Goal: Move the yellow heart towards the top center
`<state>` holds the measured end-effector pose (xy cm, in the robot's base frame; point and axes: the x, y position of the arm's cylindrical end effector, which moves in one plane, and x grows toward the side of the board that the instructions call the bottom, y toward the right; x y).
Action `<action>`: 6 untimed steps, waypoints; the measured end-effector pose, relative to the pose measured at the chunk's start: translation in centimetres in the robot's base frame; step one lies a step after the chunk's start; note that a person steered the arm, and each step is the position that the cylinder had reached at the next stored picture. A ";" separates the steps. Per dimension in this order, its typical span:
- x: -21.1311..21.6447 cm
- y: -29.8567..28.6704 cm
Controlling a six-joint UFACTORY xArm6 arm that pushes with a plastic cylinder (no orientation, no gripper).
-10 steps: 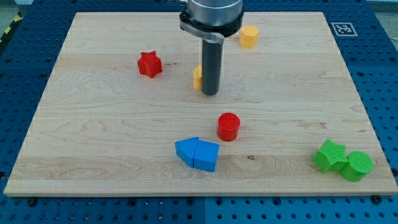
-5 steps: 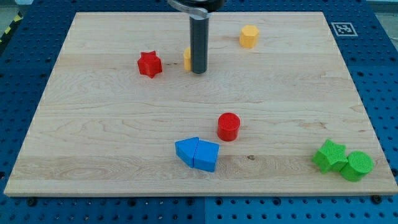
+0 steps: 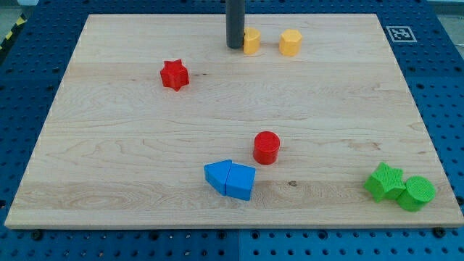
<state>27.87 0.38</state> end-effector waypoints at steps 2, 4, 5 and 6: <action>1.0 0.9; 4.8 3.9; 4.6 3.9; 2.5 3.9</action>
<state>30.39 4.29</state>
